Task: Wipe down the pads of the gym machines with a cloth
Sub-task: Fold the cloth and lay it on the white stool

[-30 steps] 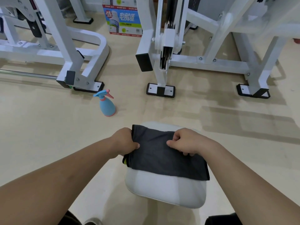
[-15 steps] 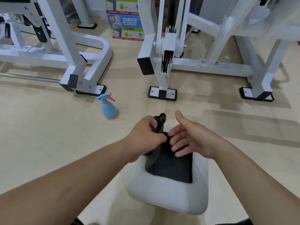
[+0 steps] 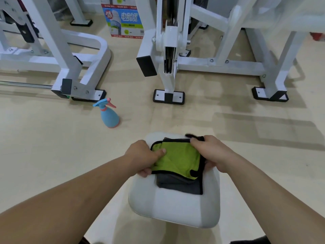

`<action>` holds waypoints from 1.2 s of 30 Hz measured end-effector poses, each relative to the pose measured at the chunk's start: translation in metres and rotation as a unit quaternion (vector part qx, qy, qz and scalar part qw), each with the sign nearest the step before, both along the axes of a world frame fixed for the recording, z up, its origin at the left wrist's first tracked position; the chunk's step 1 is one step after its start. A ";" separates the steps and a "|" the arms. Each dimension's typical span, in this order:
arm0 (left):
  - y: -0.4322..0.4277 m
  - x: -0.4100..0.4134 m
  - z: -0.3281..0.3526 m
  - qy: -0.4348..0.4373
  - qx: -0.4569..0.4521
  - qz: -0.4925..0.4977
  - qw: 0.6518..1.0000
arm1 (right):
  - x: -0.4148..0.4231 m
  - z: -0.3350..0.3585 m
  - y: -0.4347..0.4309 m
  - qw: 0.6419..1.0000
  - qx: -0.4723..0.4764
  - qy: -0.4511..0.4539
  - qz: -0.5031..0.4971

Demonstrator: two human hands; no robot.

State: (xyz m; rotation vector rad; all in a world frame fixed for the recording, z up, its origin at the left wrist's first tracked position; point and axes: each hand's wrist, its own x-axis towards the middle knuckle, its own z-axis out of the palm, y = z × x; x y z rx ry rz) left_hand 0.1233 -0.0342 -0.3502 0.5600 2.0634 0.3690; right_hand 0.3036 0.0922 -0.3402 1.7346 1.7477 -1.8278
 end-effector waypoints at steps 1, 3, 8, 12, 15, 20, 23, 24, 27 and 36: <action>0.000 0.000 0.000 -0.031 0.025 0.048 0.998 | -0.001 0.002 0.000 1.000 0.010 -0.017 -0.003; 0.003 0.002 0.002 -0.052 0.063 0.095 0.992 | -0.004 0.005 0.002 0.995 0.076 -0.066 0.009; 0.007 0.004 0.010 -0.027 0.044 0.041 0.998 | -0.017 0.031 -0.019 0.923 0.337 -0.101 0.153; 0.013 -0.003 0.029 -0.041 0.072 0.060 0.995 | -0.024 0.026 -0.055 0.921 0.221 -0.096 0.306; 0.015 0.001 0.041 -0.124 0.110 0.128 0.978 | -0.020 0.013 -0.054 0.929 0.201 -0.069 0.302; 0.024 0.012 0.049 -0.240 0.213 0.197 0.926 | -0.004 0.032 -0.038 0.985 0.066 -0.007 0.161; 0.026 0.016 0.044 -0.179 0.227 0.106 0.951 | 0.009 0.030 -0.029 0.996 0.009 -0.046 0.080; 0.024 0.016 0.038 -0.101 0.200 0.022 0.974 | 0.014 0.027 -0.027 0.996 0.001 -0.064 0.068; 0.015 0.018 0.019 0.090 0.071 -0.229 0.967 | 0.023 0.018 -0.021 0.992 0.048 -0.095 0.065; 0.010 0.033 -0.001 0.033 0.084 -0.199 0.976 | 0.026 0.003 -0.011 0.979 0.070 -0.154 0.114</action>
